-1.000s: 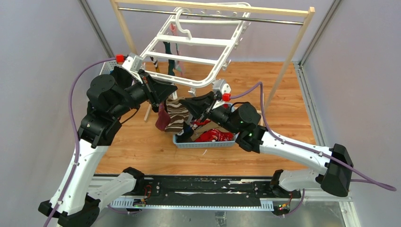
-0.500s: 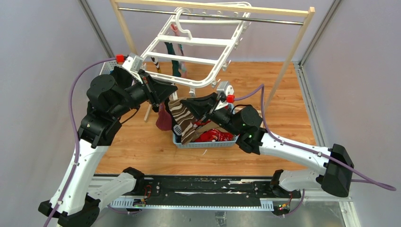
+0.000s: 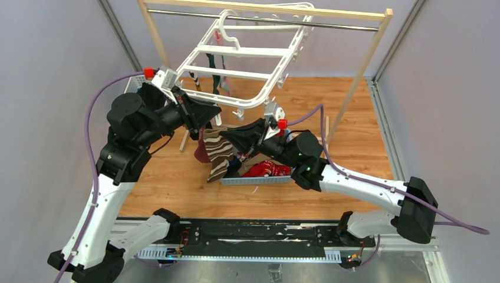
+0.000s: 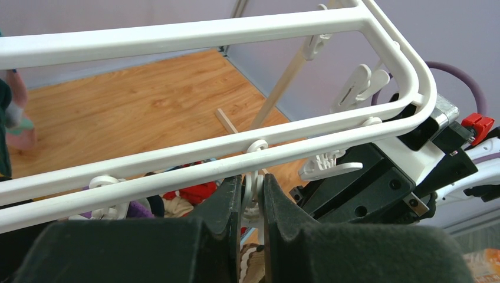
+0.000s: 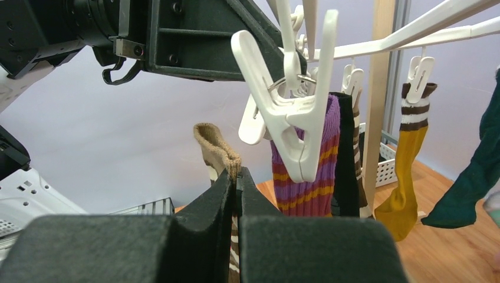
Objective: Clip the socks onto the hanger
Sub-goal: Clamp the sock onto the hanger.
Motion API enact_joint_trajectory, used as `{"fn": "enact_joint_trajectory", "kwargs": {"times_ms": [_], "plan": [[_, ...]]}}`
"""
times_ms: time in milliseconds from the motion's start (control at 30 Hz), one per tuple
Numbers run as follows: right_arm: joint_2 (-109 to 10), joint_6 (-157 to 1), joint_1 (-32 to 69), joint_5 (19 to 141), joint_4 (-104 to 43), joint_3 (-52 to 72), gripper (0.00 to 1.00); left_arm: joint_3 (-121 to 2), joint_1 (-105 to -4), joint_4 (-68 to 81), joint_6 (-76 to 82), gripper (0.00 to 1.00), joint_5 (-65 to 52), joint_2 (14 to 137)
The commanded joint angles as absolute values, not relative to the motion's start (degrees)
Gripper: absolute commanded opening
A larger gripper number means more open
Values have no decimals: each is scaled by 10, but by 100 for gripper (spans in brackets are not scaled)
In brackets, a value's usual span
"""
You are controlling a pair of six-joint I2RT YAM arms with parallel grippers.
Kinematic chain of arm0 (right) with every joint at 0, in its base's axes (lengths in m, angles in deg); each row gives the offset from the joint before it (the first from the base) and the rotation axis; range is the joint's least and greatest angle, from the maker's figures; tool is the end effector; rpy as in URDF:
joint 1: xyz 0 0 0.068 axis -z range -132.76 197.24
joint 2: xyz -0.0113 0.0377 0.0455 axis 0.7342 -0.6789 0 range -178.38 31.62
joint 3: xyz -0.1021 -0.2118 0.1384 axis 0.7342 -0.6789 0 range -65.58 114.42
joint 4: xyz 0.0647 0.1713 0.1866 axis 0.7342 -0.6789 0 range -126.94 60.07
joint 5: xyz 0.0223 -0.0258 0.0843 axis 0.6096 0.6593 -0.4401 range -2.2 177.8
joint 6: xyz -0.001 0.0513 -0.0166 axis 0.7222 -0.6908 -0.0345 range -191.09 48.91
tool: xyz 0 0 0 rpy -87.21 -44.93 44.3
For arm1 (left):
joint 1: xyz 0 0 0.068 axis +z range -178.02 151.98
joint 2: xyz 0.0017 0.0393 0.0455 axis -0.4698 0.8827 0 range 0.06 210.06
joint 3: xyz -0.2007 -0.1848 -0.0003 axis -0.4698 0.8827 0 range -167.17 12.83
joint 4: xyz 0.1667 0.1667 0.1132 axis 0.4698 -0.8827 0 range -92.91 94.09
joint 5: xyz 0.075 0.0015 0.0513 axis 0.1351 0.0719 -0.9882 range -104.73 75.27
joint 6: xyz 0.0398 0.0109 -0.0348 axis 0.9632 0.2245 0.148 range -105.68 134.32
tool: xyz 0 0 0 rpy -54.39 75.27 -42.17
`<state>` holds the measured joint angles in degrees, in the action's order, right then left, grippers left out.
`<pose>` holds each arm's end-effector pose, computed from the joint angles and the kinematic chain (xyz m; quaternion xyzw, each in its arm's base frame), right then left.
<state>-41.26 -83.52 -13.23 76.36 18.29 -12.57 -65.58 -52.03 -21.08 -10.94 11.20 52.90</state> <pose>0.1363 0.2548 0.3907 -0.2857 0.4309 0.5487 0.6570 0.1413 -0.0800 0.4845 0.1517 0.6883 -0.4319 0.5627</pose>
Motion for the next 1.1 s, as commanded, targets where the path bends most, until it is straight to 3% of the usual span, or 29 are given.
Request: {"fn": "enact_joint_trajectory", "kwargs": {"times_ms": [0, 1067], "plan": [[-412, -843, -124, 749, 209, -128, 0, -669, -519, -221, -112, 0, 136, 523], [-429, -874, -98, 766, 237, -124, 0, -669, -519, -226, -107, 0, 137, 522]]}}
